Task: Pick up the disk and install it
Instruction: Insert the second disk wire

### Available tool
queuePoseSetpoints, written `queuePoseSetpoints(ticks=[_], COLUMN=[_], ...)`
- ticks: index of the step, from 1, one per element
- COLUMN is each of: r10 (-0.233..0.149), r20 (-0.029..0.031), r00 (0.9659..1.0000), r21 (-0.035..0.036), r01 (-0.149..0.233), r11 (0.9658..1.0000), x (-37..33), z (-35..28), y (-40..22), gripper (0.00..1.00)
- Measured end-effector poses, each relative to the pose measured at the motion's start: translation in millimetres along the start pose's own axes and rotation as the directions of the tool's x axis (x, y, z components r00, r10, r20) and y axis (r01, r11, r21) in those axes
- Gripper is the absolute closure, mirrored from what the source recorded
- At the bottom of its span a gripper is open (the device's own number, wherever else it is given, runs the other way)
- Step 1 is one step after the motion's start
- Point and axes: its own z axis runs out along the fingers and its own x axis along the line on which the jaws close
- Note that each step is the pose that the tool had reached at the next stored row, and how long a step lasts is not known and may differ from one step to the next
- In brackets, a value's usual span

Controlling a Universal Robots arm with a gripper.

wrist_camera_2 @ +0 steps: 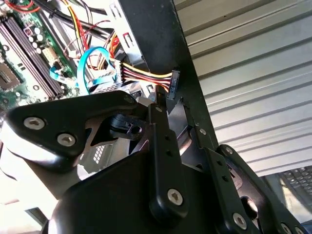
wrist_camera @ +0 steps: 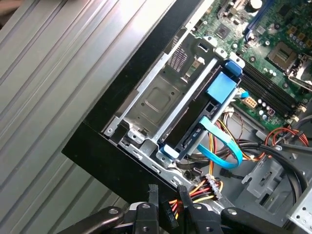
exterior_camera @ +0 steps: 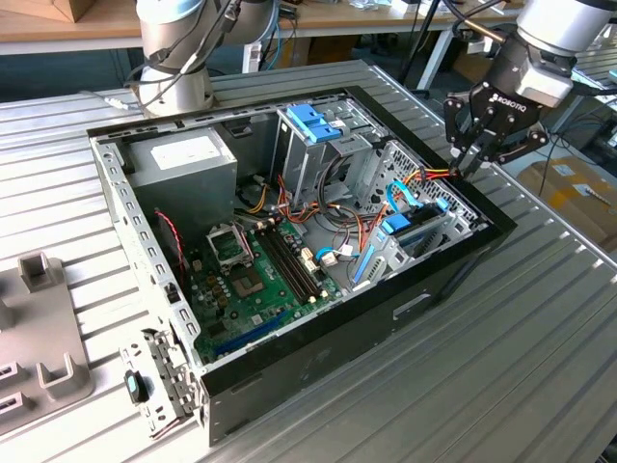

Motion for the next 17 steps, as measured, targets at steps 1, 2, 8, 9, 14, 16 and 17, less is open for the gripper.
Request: queuePoseSetpoints(ticks=[1,2,8,9,14,16,17], r10=[-0.04,-0.067,-0.189,-0.19,-0.19,-0.19,-0.19], r20=[-0.001,-0.0014,-0.0043,-0.0044,-0.0044,-0.0044,-0.0043], r00=[0.9992,0.9978,0.9819,0.9817,0.9817,0.9817,0.9817], r21=[-0.0003,-0.0004,-0.0016,-0.0017,-0.0017,-0.0017,-0.0017], r01=[0.04,0.067,0.189,0.19,0.19,0.19,0.19], r11=[0.9992,0.9978,0.9819,0.9817,0.9817,0.9817,0.9817], x=[0.1,0.1,0.0,0.0,0.0,0.0,0.0], z=[0.0,0.1,0.1,0.1,1.6,1.6,1.7], y=[0.0,-0.1,-0.1,-0.1,-0.1,-0.1,-0.1], gripper=[0.7,0.7,0.7,0.7,0.7,0.7,0.7])
